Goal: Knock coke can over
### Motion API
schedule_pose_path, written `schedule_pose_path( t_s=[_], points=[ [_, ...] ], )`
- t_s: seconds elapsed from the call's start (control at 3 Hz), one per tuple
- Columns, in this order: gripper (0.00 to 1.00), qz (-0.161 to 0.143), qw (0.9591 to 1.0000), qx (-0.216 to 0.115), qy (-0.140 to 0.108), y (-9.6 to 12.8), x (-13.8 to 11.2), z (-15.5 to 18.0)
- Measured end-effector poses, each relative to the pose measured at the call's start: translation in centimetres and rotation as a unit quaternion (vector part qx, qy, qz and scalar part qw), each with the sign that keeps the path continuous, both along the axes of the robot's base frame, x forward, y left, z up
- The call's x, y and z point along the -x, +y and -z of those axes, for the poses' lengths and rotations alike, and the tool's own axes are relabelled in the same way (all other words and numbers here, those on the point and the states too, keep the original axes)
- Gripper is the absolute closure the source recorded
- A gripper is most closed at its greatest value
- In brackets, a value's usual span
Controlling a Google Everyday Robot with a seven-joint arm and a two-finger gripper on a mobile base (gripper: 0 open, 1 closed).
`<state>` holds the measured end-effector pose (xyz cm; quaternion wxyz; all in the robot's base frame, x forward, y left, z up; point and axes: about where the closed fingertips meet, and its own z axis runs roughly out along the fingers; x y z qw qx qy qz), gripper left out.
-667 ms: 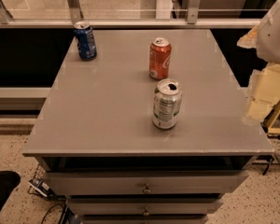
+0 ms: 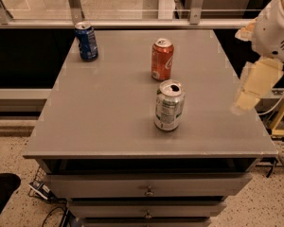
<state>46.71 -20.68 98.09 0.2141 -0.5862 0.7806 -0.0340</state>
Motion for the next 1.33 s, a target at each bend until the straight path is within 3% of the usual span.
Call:
schedule_pose_path(
  t_s=[0.33,0.67,1.0,1.33],
  points=[
    [0.0,0.009,0.9958,-0.079,-0.044,1.4,-3.9,0.4],
    [0.0,-0.001,0.9786,-0.178,-0.103,4.1,-9.3,-0.6],
    [0.0,-0.006,0.9546,-0.258,-0.148,6.2,-13.7,-0.7],
    [0.0,0.0,0.935,-0.316,-0.161,7.2,-16.2,0.6]
  ],
)
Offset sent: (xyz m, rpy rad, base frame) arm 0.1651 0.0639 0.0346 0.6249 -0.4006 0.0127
